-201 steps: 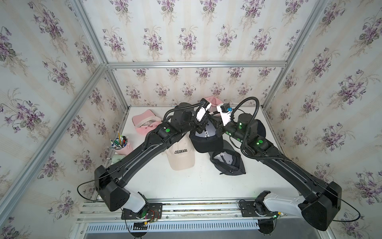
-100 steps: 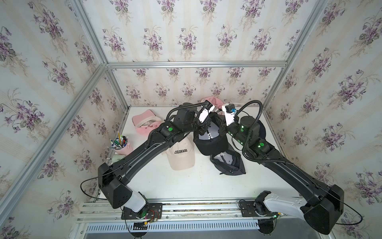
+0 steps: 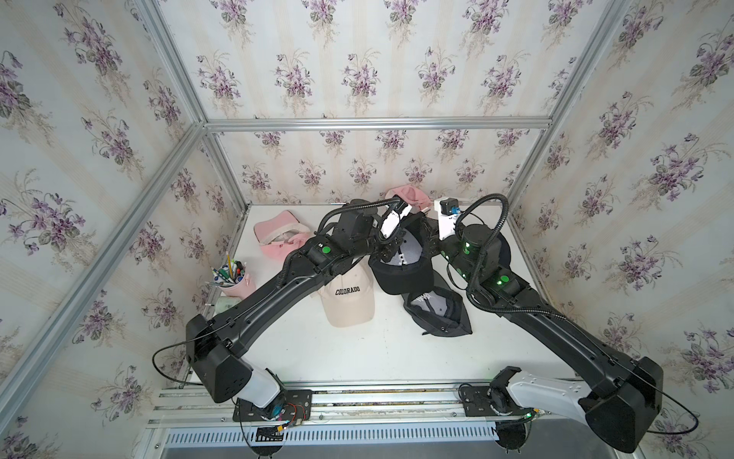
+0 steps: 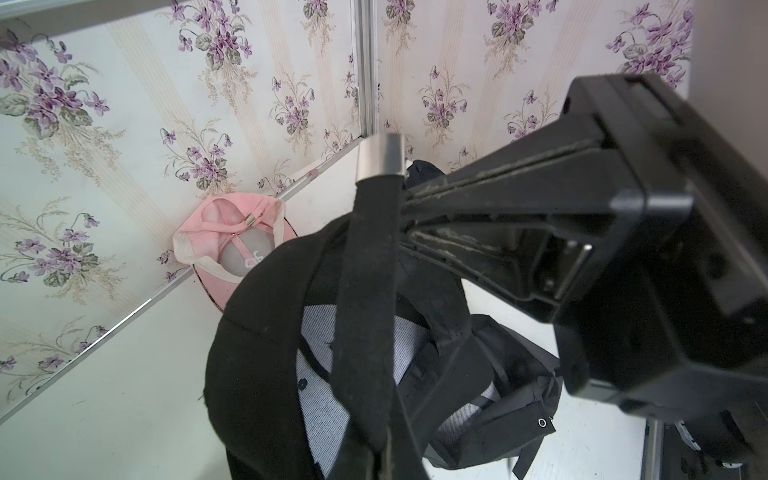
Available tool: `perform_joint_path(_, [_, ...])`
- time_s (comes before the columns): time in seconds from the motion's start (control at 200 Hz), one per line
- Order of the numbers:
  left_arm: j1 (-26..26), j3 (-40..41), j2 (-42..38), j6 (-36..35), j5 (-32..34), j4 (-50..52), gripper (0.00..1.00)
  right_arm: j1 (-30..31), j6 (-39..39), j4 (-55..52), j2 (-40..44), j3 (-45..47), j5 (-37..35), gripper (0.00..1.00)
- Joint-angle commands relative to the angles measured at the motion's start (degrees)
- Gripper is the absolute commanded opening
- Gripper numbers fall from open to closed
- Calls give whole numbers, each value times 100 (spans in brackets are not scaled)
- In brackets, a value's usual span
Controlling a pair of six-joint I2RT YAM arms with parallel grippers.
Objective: Open the adjustable buckle of the baseball cap
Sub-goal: Pull the adjustable strap on the baseball cap.
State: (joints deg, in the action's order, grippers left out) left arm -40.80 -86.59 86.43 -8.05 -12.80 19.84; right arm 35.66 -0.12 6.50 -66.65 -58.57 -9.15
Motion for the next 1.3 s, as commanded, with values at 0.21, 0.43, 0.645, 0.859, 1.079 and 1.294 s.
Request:
perform_joint_path(0.21, [1, 297, -258, 61, 336, -445, 0, -7, 270, 255, 135, -5, -195, 0])
perform_joint_path(0.43, [1, -17, 31, 146, 604, -536, 32, -6, 471, 136, 16, -206, 90, 0])
perform_joint_path(0.645, [-16, -72, -101, 471, 1334, -772, 65, -7, 1158, -212, -209, -566, -507, 0])
perform_joint_path(0.859, [-17, 550, -731, 461, 2188, -1052, 76, -7, 1987, -411, -481, -879, -827, 0])
perform_joint_path(1.079, [-16, 1012, -1215, 590, 2976, -1154, 97, 2, 2614, -526, -832, -1237, -940, 0])
perform_joint_path(1.294, [-91, 1591, -1586, 395, 1871, -1566, 94, 35, 3078, -595, -991, -1437, -1073, 0])
